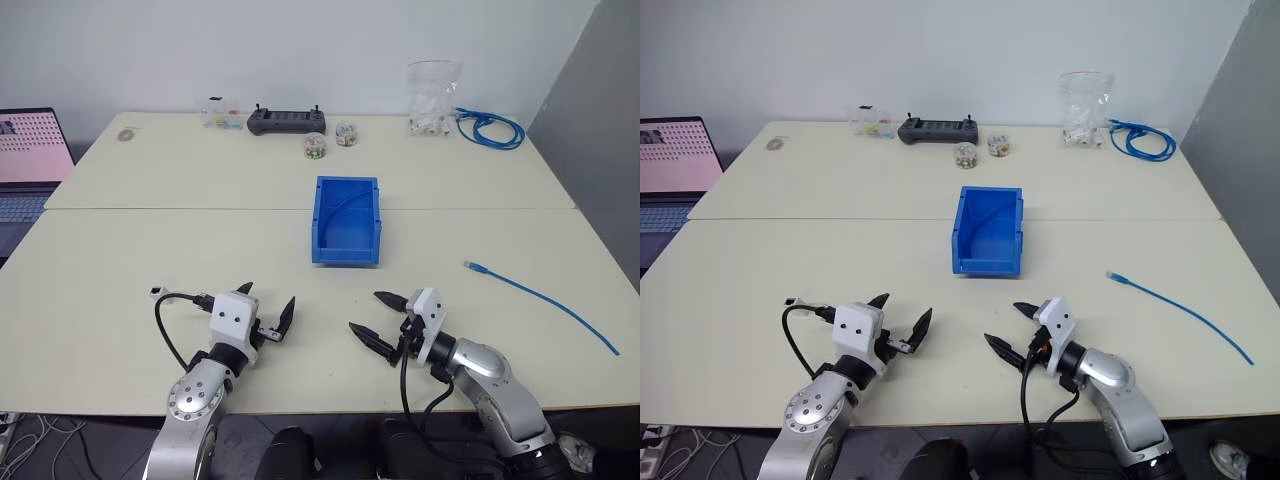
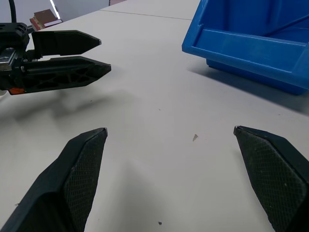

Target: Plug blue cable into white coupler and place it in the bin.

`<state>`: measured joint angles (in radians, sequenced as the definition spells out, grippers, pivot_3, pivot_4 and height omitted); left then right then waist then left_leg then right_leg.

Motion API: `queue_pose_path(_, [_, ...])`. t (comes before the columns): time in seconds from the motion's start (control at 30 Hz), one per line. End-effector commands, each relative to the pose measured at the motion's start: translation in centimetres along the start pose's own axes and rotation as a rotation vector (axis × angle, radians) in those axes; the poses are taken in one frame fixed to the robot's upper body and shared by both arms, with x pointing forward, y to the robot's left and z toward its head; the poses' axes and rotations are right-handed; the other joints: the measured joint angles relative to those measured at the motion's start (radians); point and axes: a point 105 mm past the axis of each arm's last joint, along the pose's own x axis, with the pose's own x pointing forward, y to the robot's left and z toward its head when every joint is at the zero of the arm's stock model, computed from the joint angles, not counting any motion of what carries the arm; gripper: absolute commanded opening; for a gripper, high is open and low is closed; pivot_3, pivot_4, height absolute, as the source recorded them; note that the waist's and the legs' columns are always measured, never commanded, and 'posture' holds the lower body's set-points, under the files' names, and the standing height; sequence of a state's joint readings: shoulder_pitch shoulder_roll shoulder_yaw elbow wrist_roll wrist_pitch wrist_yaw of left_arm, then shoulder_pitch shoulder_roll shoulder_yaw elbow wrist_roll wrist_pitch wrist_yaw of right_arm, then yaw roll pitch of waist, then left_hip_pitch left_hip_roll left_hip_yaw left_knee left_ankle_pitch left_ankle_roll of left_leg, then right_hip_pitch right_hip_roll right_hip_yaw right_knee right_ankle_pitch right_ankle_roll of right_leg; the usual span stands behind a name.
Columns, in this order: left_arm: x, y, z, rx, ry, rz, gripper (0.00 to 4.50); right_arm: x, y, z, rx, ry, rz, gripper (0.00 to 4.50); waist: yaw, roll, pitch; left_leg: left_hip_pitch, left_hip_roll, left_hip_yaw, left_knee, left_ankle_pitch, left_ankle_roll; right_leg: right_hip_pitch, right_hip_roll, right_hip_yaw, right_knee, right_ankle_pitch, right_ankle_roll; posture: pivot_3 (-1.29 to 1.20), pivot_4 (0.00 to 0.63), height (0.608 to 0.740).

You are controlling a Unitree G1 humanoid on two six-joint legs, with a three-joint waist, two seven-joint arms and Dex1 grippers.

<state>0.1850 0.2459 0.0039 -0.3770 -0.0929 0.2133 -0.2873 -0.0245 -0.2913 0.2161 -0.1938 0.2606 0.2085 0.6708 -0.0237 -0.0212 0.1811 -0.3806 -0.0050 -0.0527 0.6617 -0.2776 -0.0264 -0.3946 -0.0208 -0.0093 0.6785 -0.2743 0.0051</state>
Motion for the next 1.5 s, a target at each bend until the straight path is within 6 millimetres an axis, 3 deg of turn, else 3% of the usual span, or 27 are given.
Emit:
queue_pose_path(0.03, [0.2,-0.2,0.7,0.009,-0.025,-0.005,4.5,0.1,-0.1,1.3,-0.031,-0.04,0.005,4.46,0.0,0.0,0.0,0.0,0.0,0.0,0.0,0.0,0.0,0.0,0.0,0.0,0.0,0.0,0.0,0.0,0.15,0.74])
queue_pose_path(0.53, [0.0,1.1,0.9,0.106,-0.027,0.036,4.5,0.2,-0.2,0.8,-0.035,-0.035,0.013,4.46,0.0,0.0,0.0,0.0,0.0,0.0,0.0,0.0,0.0,0.0,0.0,0.0,0.0,0.0,0.0,0.0,0.15,0.74])
queue_pose_path(0.73, [-1.1,0.1,2.2,-0.001,-0.109,-0.118,4.5,0.2,-0.1,0.7,-0.035,-0.043,0.007,4.46,-0.001,0.0,0.0,0.0,0.0,0.0,0.0,0.0,0.0,0.0,0.0,0.0,0.0,0.0,0.0,0.0,0.15,0.74])
queue_pose_path(0.93, [-0.5,-2.2,4.4,0.056,-0.154,-0.318,4.5,-0.6,-1.0,2.0,-0.064,-0.084,-0.036,4.46,0.0,0.0,0.0,0.0,0.0,0.0,0.0,0.0,0.0,0.0,0.0,0.0,0.0,0.0,0.0,0.0,0.15,0.74])
queue_pose_path(1.07, [0.2,-4.1,6.4,0.073,-0.191,-0.472,4.5,-3.0,-2.9,3.7,-0.138,-0.079,-0.087,4.46,0.006,0.0,0.0,-0.001,-0.001,0.0,0.0,0.0,0.0,0.0,0.0,0.0,0.0,0.0,0.0,0.0,0.15,0.74])
queue_pose_path(1.2, [0.7,-5.6,7.0,0.078,-0.167,-0.615,4.5,-6.4,-4.9,5.3,-0.191,-0.027,-0.123,4.46,0.009,0.0,0.0,-0.001,-0.001,0.0,0.0,0.0,0.0,0.0,0.0,0.0,0.0,0.0,0.0,0.0,0.15,0.74])
queue_pose_path(1.3, [1.2,-6.8,6.9,0.126,-0.122,-0.737,4.5,-9.7,-7.9,5.8,-0.234,0.084,-0.183,4.46,0.009,0.0,0.001,0.0,-0.001,0.0,0.0,0.0,0.0,0.0,0.0,0.0,0.0,0.0,0.0,0.0,0.15,0.74])
queue_pose_path(1.5, [2.3,-7.9,7.0,0.16,-0.124,-0.801,4.5,-13.8,-14.0,4.3,-0.269,0.35,-0.296,4.46,0.005,0.0,0.001,0.001,-0.001,0.002,0.0,0.0,0.0,0.001,0.001,0.001,0.0,0.0,0.0,0.0,0.15,0.74])
